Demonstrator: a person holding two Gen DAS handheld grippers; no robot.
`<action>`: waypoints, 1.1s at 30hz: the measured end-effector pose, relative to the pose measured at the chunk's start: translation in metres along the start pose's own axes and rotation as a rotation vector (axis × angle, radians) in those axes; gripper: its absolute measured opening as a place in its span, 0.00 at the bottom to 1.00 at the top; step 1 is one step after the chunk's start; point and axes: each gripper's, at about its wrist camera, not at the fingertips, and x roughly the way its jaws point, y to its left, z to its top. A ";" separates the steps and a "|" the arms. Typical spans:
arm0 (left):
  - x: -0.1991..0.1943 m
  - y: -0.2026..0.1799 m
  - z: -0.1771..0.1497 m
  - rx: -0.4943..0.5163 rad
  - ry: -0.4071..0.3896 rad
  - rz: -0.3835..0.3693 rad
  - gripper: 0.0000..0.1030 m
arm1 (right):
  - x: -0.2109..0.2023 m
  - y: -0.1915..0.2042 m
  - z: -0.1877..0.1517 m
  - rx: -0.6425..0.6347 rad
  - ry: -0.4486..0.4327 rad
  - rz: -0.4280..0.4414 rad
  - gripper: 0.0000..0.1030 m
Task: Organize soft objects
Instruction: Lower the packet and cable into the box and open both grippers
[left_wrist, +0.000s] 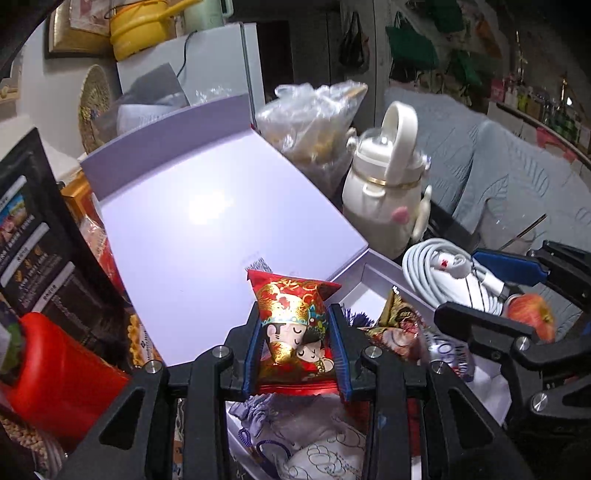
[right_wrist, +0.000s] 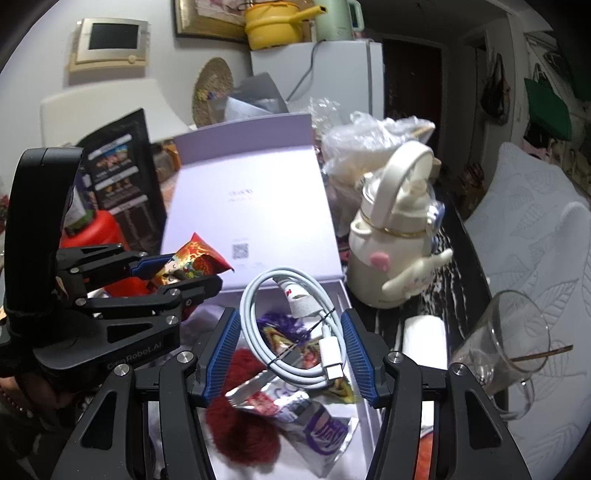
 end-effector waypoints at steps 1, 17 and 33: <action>0.004 -0.001 -0.001 0.001 0.007 0.000 0.32 | 0.003 -0.002 -0.001 0.004 0.007 -0.006 0.55; 0.060 -0.009 -0.017 0.002 0.140 0.007 0.32 | 0.027 -0.023 -0.009 0.059 0.020 -0.052 0.55; 0.038 -0.002 -0.016 -0.015 0.096 0.043 0.37 | 0.045 -0.021 -0.011 0.046 0.044 -0.022 0.55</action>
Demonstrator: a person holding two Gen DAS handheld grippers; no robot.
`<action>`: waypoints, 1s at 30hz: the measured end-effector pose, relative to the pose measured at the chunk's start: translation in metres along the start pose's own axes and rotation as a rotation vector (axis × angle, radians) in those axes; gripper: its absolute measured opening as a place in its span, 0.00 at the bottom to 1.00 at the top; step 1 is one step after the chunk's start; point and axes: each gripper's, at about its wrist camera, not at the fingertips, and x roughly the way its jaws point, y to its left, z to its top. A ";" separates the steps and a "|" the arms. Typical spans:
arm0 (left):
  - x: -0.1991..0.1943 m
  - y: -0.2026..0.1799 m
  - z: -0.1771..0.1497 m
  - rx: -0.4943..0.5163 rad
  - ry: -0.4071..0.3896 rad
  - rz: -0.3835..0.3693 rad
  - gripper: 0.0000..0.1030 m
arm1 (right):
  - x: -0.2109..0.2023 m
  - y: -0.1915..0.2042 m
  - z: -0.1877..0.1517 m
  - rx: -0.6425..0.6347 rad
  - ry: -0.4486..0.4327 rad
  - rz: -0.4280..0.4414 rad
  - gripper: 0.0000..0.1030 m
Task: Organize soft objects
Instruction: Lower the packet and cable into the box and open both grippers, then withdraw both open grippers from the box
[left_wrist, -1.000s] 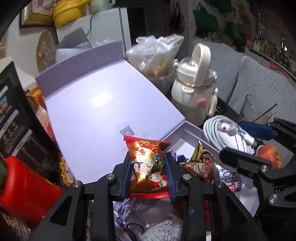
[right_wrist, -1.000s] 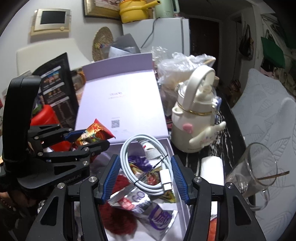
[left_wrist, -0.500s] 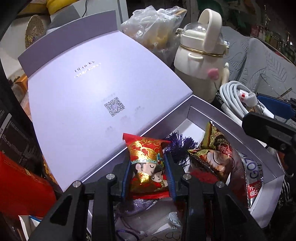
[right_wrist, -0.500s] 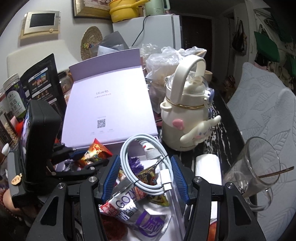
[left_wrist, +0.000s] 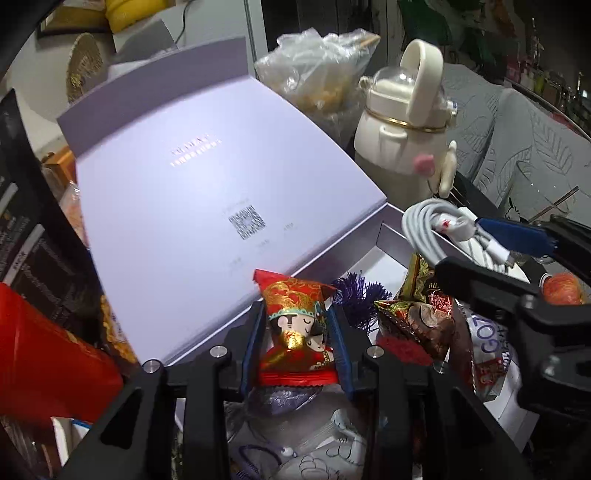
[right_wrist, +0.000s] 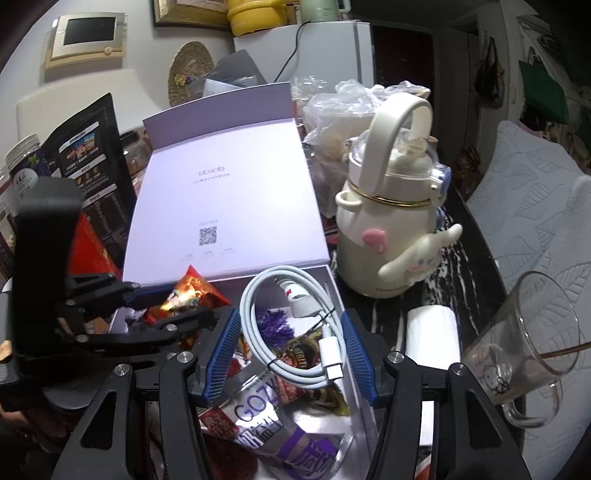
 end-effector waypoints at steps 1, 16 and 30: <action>-0.003 0.000 -0.001 0.003 -0.004 0.011 0.44 | 0.001 0.001 0.000 -0.002 0.000 0.003 0.55; -0.014 0.012 0.000 -0.031 -0.006 0.020 0.53 | 0.034 0.000 -0.007 0.014 0.139 0.010 0.56; -0.045 0.021 0.008 -0.049 -0.042 0.048 0.53 | 0.018 0.004 0.002 -0.001 0.129 -0.044 0.83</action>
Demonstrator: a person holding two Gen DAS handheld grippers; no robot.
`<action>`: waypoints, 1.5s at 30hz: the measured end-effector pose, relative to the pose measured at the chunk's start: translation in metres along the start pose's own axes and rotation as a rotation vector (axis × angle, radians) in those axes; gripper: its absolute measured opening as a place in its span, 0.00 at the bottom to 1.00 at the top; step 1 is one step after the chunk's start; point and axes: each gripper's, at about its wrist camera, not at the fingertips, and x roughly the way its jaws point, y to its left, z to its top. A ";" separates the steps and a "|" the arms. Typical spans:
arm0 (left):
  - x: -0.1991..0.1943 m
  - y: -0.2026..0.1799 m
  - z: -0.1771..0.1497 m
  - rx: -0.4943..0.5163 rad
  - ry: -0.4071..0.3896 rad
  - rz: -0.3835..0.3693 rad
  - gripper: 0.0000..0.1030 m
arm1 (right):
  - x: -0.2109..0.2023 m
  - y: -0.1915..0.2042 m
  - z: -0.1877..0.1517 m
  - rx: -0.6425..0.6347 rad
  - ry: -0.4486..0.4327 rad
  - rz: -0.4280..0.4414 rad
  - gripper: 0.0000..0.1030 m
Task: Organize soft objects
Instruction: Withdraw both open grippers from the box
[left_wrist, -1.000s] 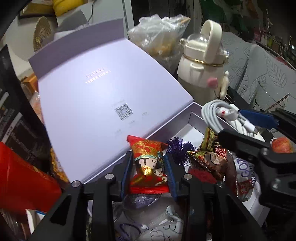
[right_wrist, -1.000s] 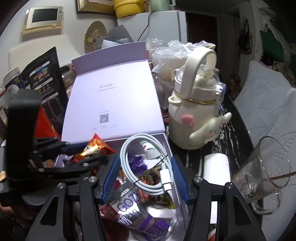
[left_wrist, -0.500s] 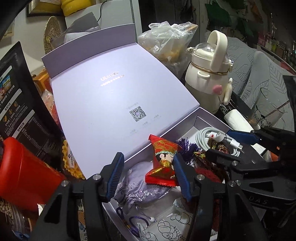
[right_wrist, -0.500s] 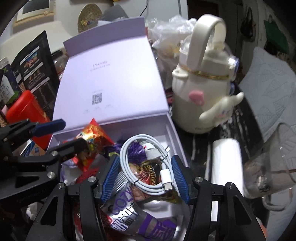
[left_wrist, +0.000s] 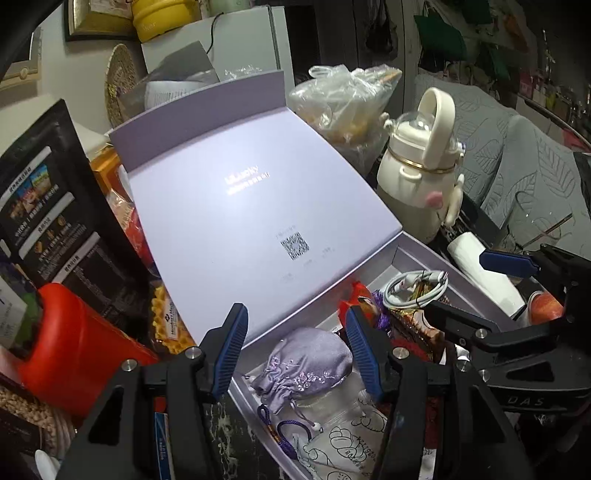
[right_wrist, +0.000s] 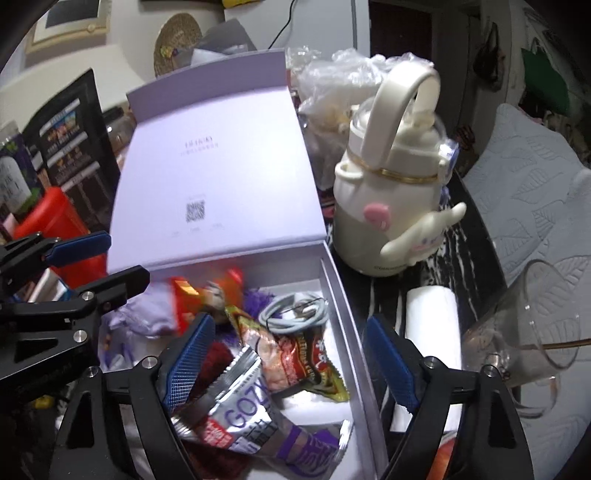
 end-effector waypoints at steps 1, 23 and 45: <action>-0.004 0.001 0.001 -0.004 -0.006 -0.001 0.53 | -0.005 0.000 0.002 0.005 -0.006 0.002 0.83; -0.144 0.011 0.003 -0.027 -0.209 0.017 0.53 | -0.164 0.041 0.011 -0.037 -0.290 -0.107 0.83; -0.264 -0.030 -0.086 0.032 -0.359 -0.044 0.74 | -0.292 0.075 -0.092 -0.006 -0.420 -0.171 0.91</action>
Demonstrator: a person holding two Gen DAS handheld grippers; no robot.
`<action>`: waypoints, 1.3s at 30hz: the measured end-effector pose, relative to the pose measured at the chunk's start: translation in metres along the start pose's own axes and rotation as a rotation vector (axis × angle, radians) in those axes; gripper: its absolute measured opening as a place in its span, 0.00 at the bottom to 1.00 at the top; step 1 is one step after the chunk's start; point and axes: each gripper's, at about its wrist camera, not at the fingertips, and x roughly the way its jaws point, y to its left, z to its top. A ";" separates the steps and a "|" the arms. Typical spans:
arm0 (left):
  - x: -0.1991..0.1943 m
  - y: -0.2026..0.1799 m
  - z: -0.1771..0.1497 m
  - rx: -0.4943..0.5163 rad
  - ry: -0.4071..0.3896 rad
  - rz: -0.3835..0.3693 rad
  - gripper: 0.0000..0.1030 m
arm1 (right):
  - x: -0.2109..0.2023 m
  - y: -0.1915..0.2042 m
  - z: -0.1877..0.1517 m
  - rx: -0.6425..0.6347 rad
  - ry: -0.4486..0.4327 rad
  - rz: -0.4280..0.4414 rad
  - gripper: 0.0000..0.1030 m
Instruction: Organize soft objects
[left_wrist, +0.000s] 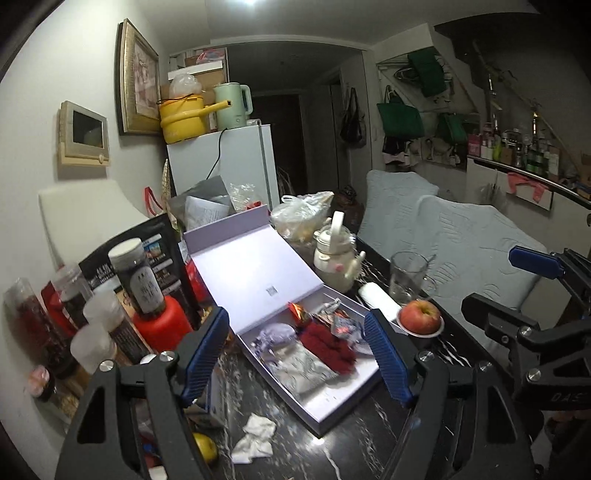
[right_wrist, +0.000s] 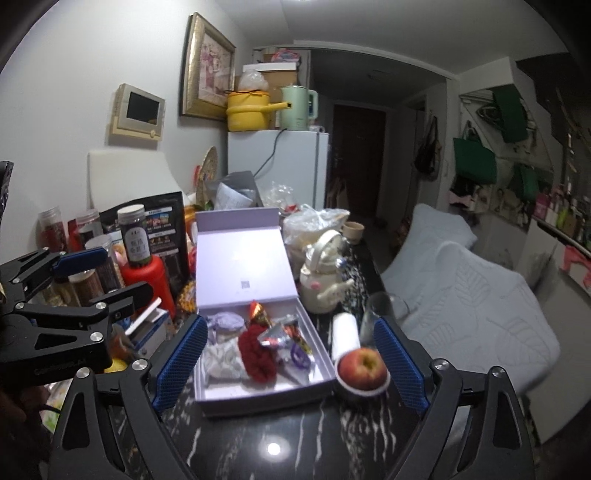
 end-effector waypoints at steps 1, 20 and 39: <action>-0.002 -0.002 -0.003 0.001 -0.001 0.000 0.74 | -0.005 -0.001 -0.004 0.004 0.003 -0.006 0.91; -0.012 -0.024 -0.082 -0.015 0.065 -0.041 0.74 | -0.035 0.007 -0.089 0.063 0.072 -0.065 0.91; 0.000 -0.025 -0.100 -0.050 0.107 -0.058 0.74 | -0.027 0.012 -0.114 0.080 0.112 -0.049 0.91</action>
